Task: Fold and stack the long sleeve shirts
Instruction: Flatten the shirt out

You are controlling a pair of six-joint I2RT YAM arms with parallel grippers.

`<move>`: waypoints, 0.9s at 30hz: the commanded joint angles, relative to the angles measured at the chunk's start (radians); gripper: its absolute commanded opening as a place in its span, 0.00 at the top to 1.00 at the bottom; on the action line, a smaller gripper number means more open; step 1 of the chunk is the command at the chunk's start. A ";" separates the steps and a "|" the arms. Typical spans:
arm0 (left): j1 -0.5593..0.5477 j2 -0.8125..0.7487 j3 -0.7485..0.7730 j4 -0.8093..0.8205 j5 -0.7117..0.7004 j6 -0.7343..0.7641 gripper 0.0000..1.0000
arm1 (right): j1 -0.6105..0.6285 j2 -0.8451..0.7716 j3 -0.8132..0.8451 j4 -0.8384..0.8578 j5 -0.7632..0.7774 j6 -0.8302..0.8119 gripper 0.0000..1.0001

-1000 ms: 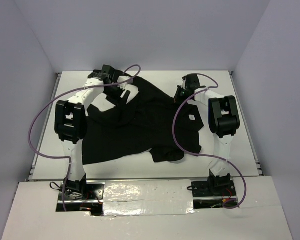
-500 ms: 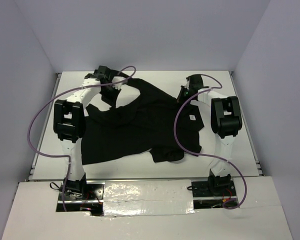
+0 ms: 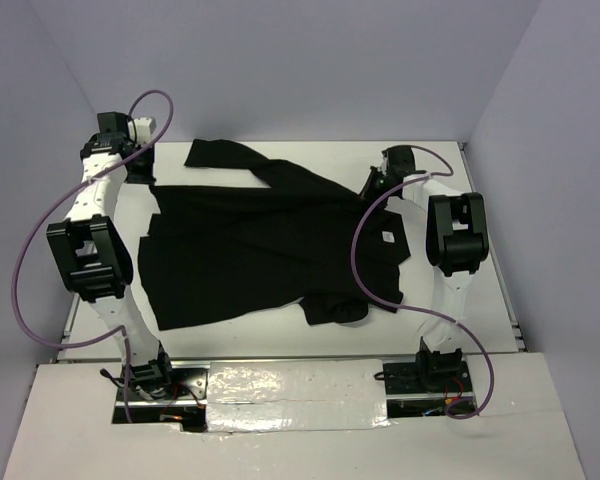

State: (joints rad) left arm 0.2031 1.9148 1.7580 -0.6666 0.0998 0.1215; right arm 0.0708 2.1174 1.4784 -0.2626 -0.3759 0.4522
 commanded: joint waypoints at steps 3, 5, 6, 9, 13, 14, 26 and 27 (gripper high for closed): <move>0.025 0.032 0.058 0.073 -0.071 -0.074 1.00 | -0.006 -0.024 0.072 0.028 0.003 0.016 1.00; 0.030 0.072 0.110 0.090 -0.090 -0.053 1.00 | -0.005 -0.016 0.083 0.029 0.002 0.019 1.00; 0.030 0.085 0.126 0.096 -0.095 -0.045 1.00 | 0.001 -0.011 0.092 0.029 0.002 0.020 1.00; 0.030 0.142 0.182 0.131 -0.085 -0.010 1.00 | 0.015 0.007 0.117 0.022 -0.001 0.020 1.00; 0.030 0.211 0.233 0.217 -0.095 -0.002 1.00 | 0.032 0.045 0.157 0.016 0.003 0.035 1.00; 0.030 0.225 0.259 0.231 -0.095 -0.003 1.00 | 0.034 0.052 0.163 0.016 0.003 0.045 1.00; 0.033 0.448 0.410 0.280 -0.238 -0.032 0.24 | 0.027 0.133 0.327 -0.124 0.075 0.025 0.35; 0.036 0.440 0.411 0.268 -0.241 -0.042 0.19 | 0.024 0.103 0.323 -0.147 0.095 0.020 0.27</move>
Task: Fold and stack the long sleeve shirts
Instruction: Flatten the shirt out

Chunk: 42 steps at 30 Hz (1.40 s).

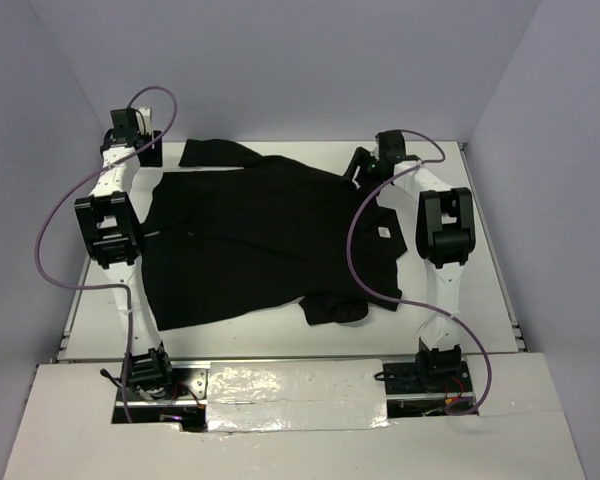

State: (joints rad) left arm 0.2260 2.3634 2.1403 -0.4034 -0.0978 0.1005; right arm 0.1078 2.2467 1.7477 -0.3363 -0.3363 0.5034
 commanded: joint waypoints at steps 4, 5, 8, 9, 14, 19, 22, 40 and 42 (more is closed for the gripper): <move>0.071 -0.047 0.084 -0.139 0.013 -0.093 0.10 | -0.066 -0.153 -0.031 -0.079 0.091 -0.039 0.21; 0.105 -0.108 0.063 -0.147 0.073 -0.140 0.06 | -0.091 -0.177 -0.077 -0.092 0.106 -0.048 0.20; 0.142 -0.229 -0.103 -0.162 0.153 -0.111 0.03 | -0.135 -0.260 -0.166 -0.136 0.147 -0.083 0.18; 0.142 -0.243 -0.176 -0.182 0.164 -0.067 0.03 | -0.143 -0.277 -0.183 -0.151 0.157 -0.112 0.17; 0.142 -0.286 -0.379 -0.276 0.273 -0.033 0.01 | -0.174 -0.291 -0.309 -0.164 0.151 -0.129 0.17; 0.124 -0.296 -0.539 -0.167 0.277 -0.027 0.01 | -0.178 -0.202 -0.274 -0.188 0.100 -0.131 0.17; 0.119 -0.251 -0.527 -0.147 0.230 -0.024 0.01 | -0.178 -0.180 -0.263 -0.187 0.095 -0.124 0.20; 0.162 -0.441 -0.787 -0.108 0.244 0.038 1.00 | -0.241 -0.515 -0.721 -0.024 0.131 0.018 1.00; 0.159 -0.480 -0.821 -0.110 0.265 0.048 1.00 | -0.243 -0.524 -0.740 -0.026 0.129 0.020 1.00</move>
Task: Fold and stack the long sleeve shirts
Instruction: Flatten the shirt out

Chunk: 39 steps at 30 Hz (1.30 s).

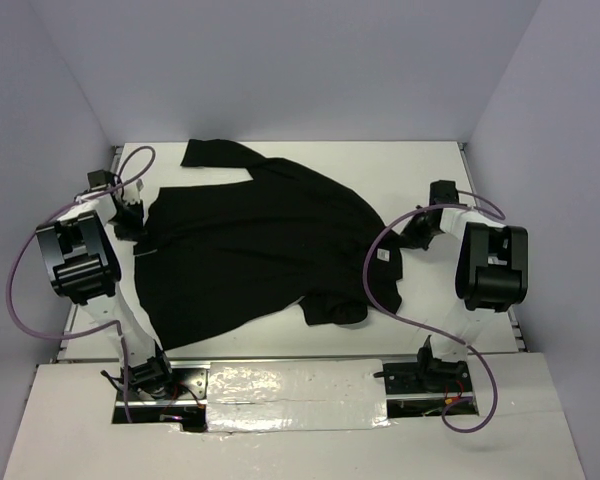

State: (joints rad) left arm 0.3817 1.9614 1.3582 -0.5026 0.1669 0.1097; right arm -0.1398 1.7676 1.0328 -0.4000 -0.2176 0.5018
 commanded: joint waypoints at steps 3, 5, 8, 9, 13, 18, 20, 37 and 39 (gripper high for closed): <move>-0.004 -0.104 -0.077 -0.022 0.022 0.065 0.82 | 0.003 -0.074 -0.019 0.026 0.041 0.003 0.89; -0.004 -0.107 -0.070 -0.037 0.037 0.080 0.49 | 0.005 -0.077 0.030 0.018 0.052 -0.034 0.66; -0.006 -0.082 0.043 -0.089 0.065 0.102 0.25 | 0.015 -0.036 0.206 -0.052 0.070 -0.135 0.42; -0.003 -0.062 0.089 -0.120 0.072 0.099 0.24 | 0.037 -0.001 0.263 -0.087 0.076 -0.164 0.38; 0.000 0.004 0.332 -0.110 0.089 0.058 0.19 | 0.129 0.143 0.562 -0.144 -0.011 -0.270 0.35; -0.006 0.177 0.540 -0.119 0.098 0.010 0.17 | 0.262 0.451 1.002 -0.230 -0.081 -0.255 0.27; -0.010 0.236 0.568 -0.113 0.102 -0.002 0.17 | 0.302 0.604 1.205 -0.250 -0.126 -0.188 0.27; -0.056 0.384 0.525 0.029 0.134 -0.038 0.01 | 0.405 0.842 1.279 -0.148 -0.091 0.126 0.34; -0.058 0.390 0.522 0.036 0.132 -0.039 0.02 | 0.408 0.852 1.303 -0.166 -0.049 0.130 0.38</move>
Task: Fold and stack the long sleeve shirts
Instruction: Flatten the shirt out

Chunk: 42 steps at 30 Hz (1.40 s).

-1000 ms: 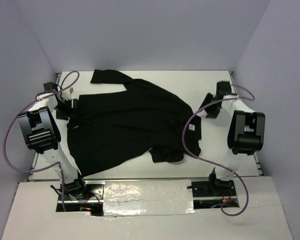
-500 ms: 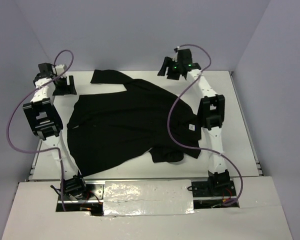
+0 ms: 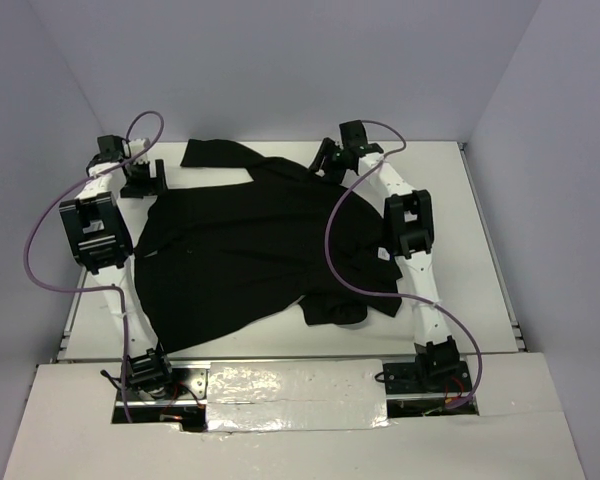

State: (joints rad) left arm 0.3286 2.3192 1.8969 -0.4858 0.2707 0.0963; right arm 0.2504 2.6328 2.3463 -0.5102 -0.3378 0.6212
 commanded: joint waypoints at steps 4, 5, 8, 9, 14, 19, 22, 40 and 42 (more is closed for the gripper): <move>-0.010 0.049 -0.027 0.033 0.038 -0.030 0.09 | 0.038 -0.004 0.030 -0.041 0.166 0.014 0.75; -0.011 0.052 -0.027 0.030 0.047 -0.030 0.12 | 0.043 -0.005 0.034 -0.034 0.184 0.015 0.84; -0.014 0.058 -0.032 0.012 0.093 -0.023 0.45 | 0.047 -0.023 0.022 -0.015 0.218 0.040 1.00; -0.013 0.057 -0.035 0.009 0.100 -0.021 0.73 | 0.044 -0.031 -0.010 -0.004 0.230 0.049 1.00; -0.014 0.052 -0.012 0.019 0.097 -0.001 1.00 | -0.028 -0.152 -0.149 0.085 0.335 0.150 1.00; -0.036 0.066 0.056 0.033 0.078 0.019 1.00 | -0.098 -0.223 -0.163 0.113 0.457 0.157 1.00; -0.060 0.077 0.086 0.035 0.065 0.036 1.00 | -0.140 -0.231 -0.162 0.127 0.470 0.138 1.00; -0.141 0.092 0.168 0.245 -0.266 -0.020 1.00 | -0.200 -0.169 -0.143 0.240 0.313 0.077 1.00; -0.138 0.092 0.185 0.251 -0.304 -0.024 1.00 | -0.200 -0.171 -0.145 0.257 0.301 0.058 1.00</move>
State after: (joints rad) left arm 0.1780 2.4187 2.0560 -0.3008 0.0902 0.0929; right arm 0.0673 2.4622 2.1662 -0.3214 -0.0303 0.7116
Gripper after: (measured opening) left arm 0.023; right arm 0.007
